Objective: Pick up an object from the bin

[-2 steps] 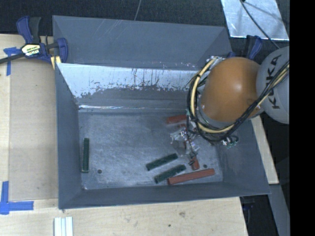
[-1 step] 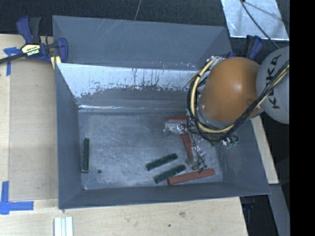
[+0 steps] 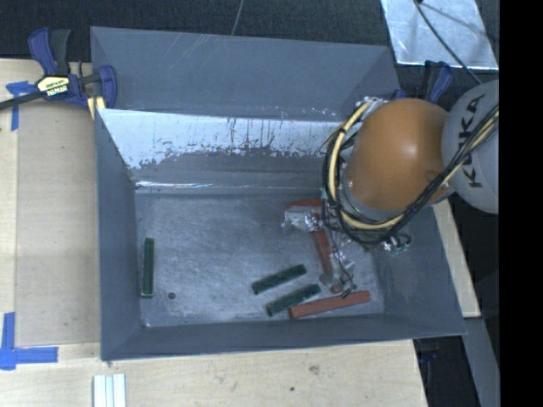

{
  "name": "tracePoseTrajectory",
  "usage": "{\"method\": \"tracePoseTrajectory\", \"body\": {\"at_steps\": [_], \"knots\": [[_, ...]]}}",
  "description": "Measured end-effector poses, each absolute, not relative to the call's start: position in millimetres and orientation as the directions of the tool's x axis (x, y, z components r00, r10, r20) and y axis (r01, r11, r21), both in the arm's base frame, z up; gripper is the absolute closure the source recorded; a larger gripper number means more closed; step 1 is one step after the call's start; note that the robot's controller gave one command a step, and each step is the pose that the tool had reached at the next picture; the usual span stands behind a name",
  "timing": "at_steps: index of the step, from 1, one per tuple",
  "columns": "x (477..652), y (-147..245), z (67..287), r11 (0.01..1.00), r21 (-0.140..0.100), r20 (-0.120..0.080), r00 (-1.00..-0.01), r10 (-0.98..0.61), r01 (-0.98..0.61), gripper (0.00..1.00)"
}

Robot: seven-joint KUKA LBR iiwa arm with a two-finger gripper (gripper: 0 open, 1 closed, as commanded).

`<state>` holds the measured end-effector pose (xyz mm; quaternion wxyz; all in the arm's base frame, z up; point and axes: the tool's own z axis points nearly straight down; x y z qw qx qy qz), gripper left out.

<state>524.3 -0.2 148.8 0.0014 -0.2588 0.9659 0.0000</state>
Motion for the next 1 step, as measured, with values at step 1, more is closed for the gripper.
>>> {"method": "tracePoseTrajectory", "body": {"at_steps": [1], "knots": [[496.1, 11.8, 71.7, 0.759, -0.003, -0.007, -0.759, -0.651, -0.651, 1.00]]}}
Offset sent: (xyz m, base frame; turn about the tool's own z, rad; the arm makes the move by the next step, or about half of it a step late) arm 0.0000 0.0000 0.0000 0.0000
